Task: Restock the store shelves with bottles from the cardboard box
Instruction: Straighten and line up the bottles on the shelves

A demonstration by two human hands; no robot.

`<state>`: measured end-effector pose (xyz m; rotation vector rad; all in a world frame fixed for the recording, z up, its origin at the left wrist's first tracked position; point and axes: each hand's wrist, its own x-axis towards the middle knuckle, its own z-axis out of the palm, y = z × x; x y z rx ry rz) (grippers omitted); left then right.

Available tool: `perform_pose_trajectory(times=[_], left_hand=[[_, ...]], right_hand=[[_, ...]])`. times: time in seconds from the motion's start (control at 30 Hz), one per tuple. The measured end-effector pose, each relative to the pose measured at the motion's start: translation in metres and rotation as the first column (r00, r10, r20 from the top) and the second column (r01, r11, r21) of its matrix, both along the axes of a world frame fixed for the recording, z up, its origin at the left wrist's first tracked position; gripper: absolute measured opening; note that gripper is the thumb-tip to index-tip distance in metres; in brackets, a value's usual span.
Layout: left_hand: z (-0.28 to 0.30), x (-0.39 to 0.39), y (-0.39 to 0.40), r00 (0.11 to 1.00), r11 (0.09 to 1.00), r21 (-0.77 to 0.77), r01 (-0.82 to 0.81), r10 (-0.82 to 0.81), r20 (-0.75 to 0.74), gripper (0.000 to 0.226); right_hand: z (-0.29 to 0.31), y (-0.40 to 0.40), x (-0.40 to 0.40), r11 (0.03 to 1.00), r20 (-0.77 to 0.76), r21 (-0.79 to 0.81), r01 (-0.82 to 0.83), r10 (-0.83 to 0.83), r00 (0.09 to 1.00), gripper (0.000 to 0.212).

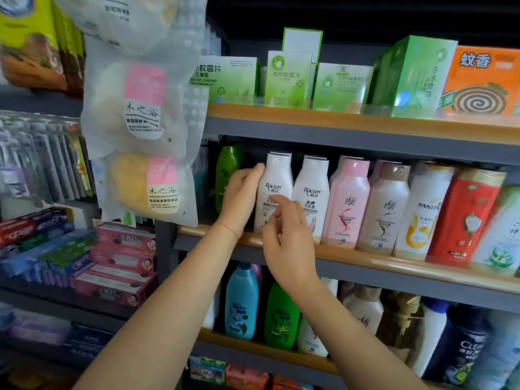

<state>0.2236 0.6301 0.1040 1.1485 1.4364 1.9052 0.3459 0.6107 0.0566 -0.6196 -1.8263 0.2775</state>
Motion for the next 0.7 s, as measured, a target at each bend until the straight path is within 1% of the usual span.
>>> perform_pose_trajectory(times=[0.03, 0.07, 0.1, 0.17, 0.23, 0.3, 0.37, 0.43, 0.53, 0.57, 0.6, 0.7], left_hand=[[-0.001, -0.008, -0.002, 0.996, 0.995, 0.053, -0.086, 0.085, 0.018, 0.024], [-0.002, -0.017, -0.005, 0.989, 0.984, 0.093, -0.149, 0.146, 0.040, 0.020], [-0.002, -0.025, -0.007, 0.984, 0.977, 0.123, -0.175, 0.170, 0.053, 0.024], [-0.001, -0.040, -0.005, 0.985, 0.975, 0.142, -0.171, 0.165, 0.054, 0.047], [-0.002, -0.050, 0.002, 0.986, 0.977, 0.130, -0.166, 0.162, 0.041, 0.071], [-0.002, -0.058, 0.009, 0.986, 0.982, 0.104, -0.155, 0.147, 0.083, 0.082], [-0.001, -0.062, 0.013, 0.982, 0.990, 0.097, -0.099, 0.082, 0.170, 0.079], [0.002, -0.066, 0.020, 0.979, 0.997, 0.063, -0.050, 0.036, 0.199, 0.081], [0.001, -0.076, 0.033, 0.982, 0.999, -0.012, -0.050, 0.051, 0.182, 0.107], [0.002, -0.079, 0.037, 0.983, 0.998, -0.030, -0.047, 0.052, 0.174, 0.113], [0.001, -0.083, 0.042, 0.986, 0.998, -0.047, -0.039, 0.046, 0.163, 0.115], [0.008, -0.086, 0.043, 0.994, 0.998, -0.069, -0.004, 0.012, 0.111, 0.105]], right_hand=[[0.003, -0.004, -0.006, 0.996, -0.017, -0.040, -0.075, 0.075, 0.997, 0.034], [0.007, -0.008, -0.015, 0.984, -0.029, -0.103, -0.145, 0.143, 0.989, 0.034], [0.012, -0.013, -0.024, 0.959, -0.046, -0.181, -0.216, 0.211, 0.976, 0.035], [0.025, -0.017, -0.047, 0.865, -0.126, -0.355, -0.355, 0.332, 0.935, 0.040], [0.038, -0.012, -0.073, 0.744, -0.240, -0.506, -0.437, 0.365, 0.900, 0.046], [0.047, 0.006, -0.101, 0.688, -0.326, -0.589, -0.424, 0.278, 0.904, 0.051], [0.054, 0.022, -0.125, 0.625, -0.414, -0.662, -0.413, 0.155, 0.897, 0.057], [0.059, 0.036, -0.138, 0.563, -0.474, -0.709, -0.424, 0.064, 0.878, 0.063], [0.066, 0.054, -0.145, 0.492, -0.527, -0.741, -0.457, -0.004, 0.850, 0.065], [0.068, 0.059, -0.147, 0.484, -0.534, -0.743, -0.463, -0.012, 0.845, 0.066], [0.069, 0.063, -0.149, 0.480, -0.524, -0.751, -0.453, -0.015, 0.852, 0.069], [0.071, 0.072, -0.155, 0.485, -0.494, -0.768, -0.419, -0.032, 0.869, 0.081]])
